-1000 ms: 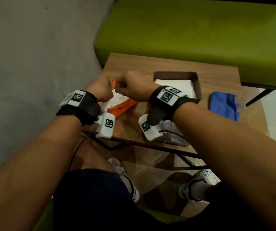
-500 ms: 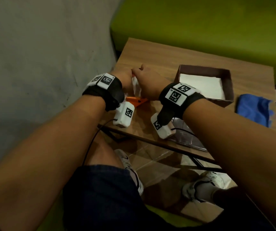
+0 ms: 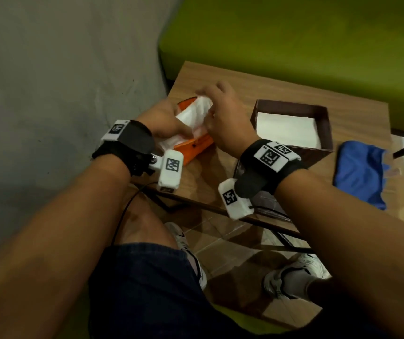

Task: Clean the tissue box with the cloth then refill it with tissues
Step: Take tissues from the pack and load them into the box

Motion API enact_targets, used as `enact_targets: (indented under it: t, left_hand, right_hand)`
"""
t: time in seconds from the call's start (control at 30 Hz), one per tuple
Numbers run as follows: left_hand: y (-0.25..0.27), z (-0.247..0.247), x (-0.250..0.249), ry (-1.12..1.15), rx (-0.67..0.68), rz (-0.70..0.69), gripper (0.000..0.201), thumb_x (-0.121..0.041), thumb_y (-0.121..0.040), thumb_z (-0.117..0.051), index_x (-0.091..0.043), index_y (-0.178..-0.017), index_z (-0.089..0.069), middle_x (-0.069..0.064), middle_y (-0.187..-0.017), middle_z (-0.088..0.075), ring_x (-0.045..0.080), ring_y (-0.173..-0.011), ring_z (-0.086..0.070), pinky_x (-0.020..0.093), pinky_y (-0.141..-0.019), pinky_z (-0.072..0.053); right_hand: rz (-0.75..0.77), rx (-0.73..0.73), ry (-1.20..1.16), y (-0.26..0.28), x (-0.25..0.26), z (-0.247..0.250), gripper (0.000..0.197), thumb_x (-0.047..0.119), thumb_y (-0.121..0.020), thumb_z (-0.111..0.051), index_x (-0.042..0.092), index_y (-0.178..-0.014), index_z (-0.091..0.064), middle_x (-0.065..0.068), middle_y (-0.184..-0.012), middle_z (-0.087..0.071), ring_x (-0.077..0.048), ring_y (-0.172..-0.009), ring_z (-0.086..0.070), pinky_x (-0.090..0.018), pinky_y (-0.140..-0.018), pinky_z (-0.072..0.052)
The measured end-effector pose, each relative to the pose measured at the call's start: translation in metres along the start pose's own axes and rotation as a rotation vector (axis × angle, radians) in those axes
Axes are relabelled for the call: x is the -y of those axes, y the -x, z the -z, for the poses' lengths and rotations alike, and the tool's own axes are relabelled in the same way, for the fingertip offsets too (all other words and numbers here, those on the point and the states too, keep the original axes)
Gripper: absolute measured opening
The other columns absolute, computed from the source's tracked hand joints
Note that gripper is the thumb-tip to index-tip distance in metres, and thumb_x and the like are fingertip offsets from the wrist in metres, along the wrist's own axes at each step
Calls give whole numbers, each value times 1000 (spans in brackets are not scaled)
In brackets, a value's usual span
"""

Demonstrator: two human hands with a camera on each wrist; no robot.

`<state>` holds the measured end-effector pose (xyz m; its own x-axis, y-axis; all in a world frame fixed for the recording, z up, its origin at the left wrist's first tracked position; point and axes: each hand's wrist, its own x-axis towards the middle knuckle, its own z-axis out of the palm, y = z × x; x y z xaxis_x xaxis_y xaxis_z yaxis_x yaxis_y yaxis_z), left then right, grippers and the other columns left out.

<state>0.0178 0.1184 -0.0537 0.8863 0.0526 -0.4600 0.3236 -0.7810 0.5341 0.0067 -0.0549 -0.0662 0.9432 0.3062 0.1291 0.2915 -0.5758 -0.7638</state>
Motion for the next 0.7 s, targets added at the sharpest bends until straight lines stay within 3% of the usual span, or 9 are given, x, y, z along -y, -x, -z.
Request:
enact_targets:
  t: [0.07, 0.2, 0.3, 0.43, 0.53, 0.63, 0.7]
  left_hand:
    - [9, 7, 1, 129, -40, -26, 43, -24, -80, -92, -14, -115, -69, 3, -101, -69, 20, -91, -64, 36, -80, -54]
    - [26, 19, -2, 341, -143, -124, 44, -19, -77, -94, -8, -112, -70, 1, -97, -71, 17, -88, -69, 32, -70, -55]
    - [35, 22, -3, 418, -161, -128, 36, -15, -76, -94, -14, -103, -70, 1, -96, -73, 16, -86, -71, 31, -69, -58]
    - [43, 21, 0, 686, -72, -46, 36, -5, -81, -88, -11, -114, -75, 9, -105, -81, 23, -91, -80, 32, -67, -64]
    - [48, 26, 8, 836, 3, 25, 40, -7, -87, -84, -8, -125, -71, 11, -101, -83, 24, -86, -82, 32, -61, -64]
    - [51, 35, 13, 873, 31, -49, 40, -10, -87, -83, -11, -126, -72, 11, -111, -82, 31, -107, -79, 36, -77, -66]
    - [55, 41, 7, 860, 90, -134, 47, -10, -83, -84, -13, -128, -72, 12, -120, -80, 31, -114, -76, 40, -93, -64]
  right_hand:
    - [-18, -91, -5, 3, 1, 5, 46, 0, -83, -55, 8, -128, -65, -12, -125, -53, -27, -103, -60, -32, -88, -46]
    - [-53, -139, -8, 6, 5, 16, 37, 12, -90, -58, 11, -126, -63, -10, -124, -58, -26, -103, -62, -46, -93, -54]
    - [-93, -107, -32, 8, 7, 19, 38, 8, -92, -58, 13, -130, -59, -9, -130, -55, -27, -105, -62, -45, -92, -55]
    - [-168, 6, -12, 11, 2, 18, 42, 3, -91, -56, 12, -133, -54, -12, -132, -54, -25, -110, -54, -39, -91, -48]
    - [-181, -9, -22, 9, 0, 17, 37, 8, -95, -54, 10, -133, -55, -13, -129, -59, -31, -116, -57, -45, -97, -50]
    - [-202, -157, -118, 5, 5, 26, 29, 16, -103, -48, 10, -130, -57, -8, -123, -65, -26, -112, -62, -49, -99, -52]
    - [-238, -251, -318, 7, 14, 39, 28, 38, -107, -47, 16, -118, -61, 1, -110, -68, -18, -101, -65, -48, -96, -54]
